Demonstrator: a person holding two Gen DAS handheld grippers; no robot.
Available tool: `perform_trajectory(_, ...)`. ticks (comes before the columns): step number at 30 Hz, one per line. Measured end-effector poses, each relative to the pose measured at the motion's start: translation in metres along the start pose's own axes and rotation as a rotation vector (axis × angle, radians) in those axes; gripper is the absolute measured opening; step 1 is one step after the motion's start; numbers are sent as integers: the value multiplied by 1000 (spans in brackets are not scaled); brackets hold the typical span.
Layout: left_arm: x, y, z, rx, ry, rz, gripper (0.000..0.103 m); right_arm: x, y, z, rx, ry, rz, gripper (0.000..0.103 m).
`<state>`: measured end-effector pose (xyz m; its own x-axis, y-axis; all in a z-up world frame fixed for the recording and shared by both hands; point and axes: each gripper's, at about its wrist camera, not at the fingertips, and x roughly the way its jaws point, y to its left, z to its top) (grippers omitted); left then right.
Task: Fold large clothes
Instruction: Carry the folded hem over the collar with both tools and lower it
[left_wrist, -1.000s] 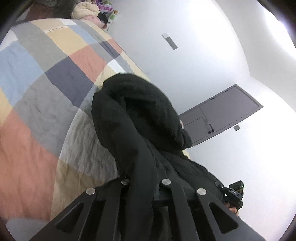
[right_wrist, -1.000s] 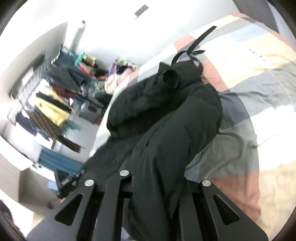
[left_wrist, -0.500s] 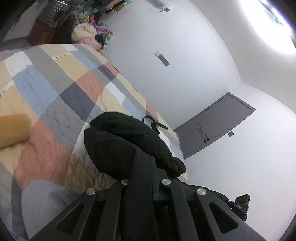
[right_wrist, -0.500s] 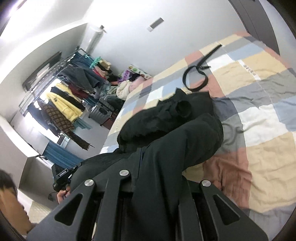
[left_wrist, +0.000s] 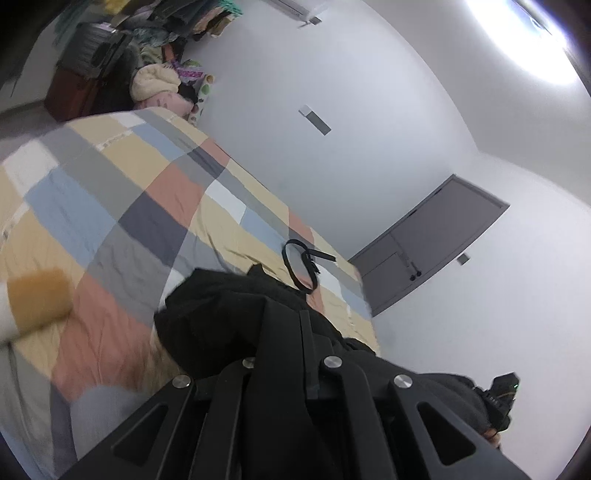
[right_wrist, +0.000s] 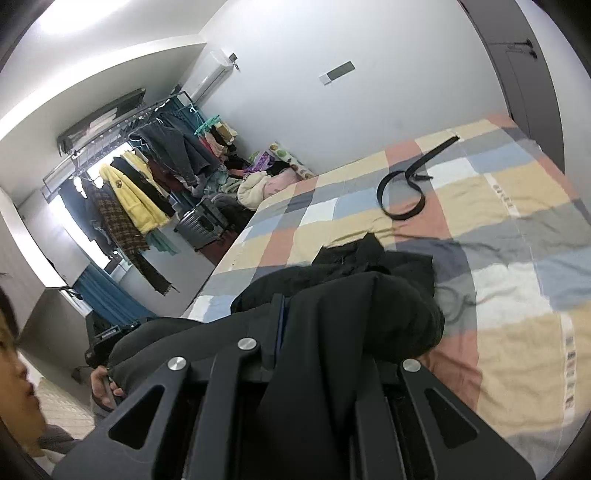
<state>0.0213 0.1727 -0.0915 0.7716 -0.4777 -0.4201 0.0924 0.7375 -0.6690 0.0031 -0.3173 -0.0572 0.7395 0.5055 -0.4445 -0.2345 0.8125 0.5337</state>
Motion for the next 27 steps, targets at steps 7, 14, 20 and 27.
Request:
perform_trajectory(7,83,-37,71,149,53,163,5,42,-29,59,2,-22,-48,11)
perform_trajectory(14,179,-65,105,327,67,363,7,109,-63,101,-62,-35,-212,11)
perform_trajectory(20,265,-51,113,369,116,478,7,176,-100,107,-85,29,-364,11)
perform_trajectory(27,360,-27,97,461,154,614,7,243,-144,103,-17,127,-483,11)
